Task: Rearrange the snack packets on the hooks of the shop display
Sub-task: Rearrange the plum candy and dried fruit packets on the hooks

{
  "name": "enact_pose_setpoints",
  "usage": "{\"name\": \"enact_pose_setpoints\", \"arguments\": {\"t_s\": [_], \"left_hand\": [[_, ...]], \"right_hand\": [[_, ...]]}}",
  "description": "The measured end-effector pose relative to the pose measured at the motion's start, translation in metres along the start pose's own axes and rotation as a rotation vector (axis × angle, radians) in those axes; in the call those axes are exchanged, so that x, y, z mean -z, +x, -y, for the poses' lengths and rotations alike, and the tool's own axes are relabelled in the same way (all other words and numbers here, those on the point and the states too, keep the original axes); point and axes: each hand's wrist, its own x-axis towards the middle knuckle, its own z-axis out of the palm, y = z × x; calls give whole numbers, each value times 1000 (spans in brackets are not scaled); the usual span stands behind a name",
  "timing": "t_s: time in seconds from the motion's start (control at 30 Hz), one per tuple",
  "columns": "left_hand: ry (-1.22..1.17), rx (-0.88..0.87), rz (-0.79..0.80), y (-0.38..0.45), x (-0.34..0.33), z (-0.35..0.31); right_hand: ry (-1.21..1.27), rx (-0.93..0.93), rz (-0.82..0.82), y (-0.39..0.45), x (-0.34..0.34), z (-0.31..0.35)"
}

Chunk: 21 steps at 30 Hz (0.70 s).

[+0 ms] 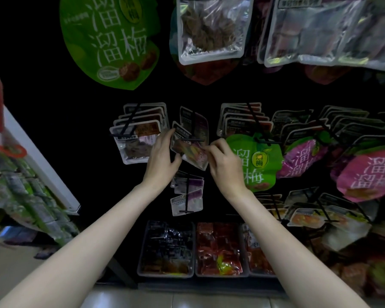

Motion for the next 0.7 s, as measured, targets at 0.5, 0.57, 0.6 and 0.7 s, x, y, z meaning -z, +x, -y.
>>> {"name": "enact_pose_setpoints", "arguments": {"t_s": [0.5,0.57,0.6,0.7], "left_hand": [[-184,67,75,-4,-2,8],[-271,108,114,-8,-1,7],[-289,109,119,-9,0,7],[-266,85,90,-11,5,13]], "right_hand": [[406,-364,38,19,-4,-10],[415,-374,51,22,-3,-11],[429,-388,56,23,-2,-11],[445,-381,84,22,3,-8]]}}
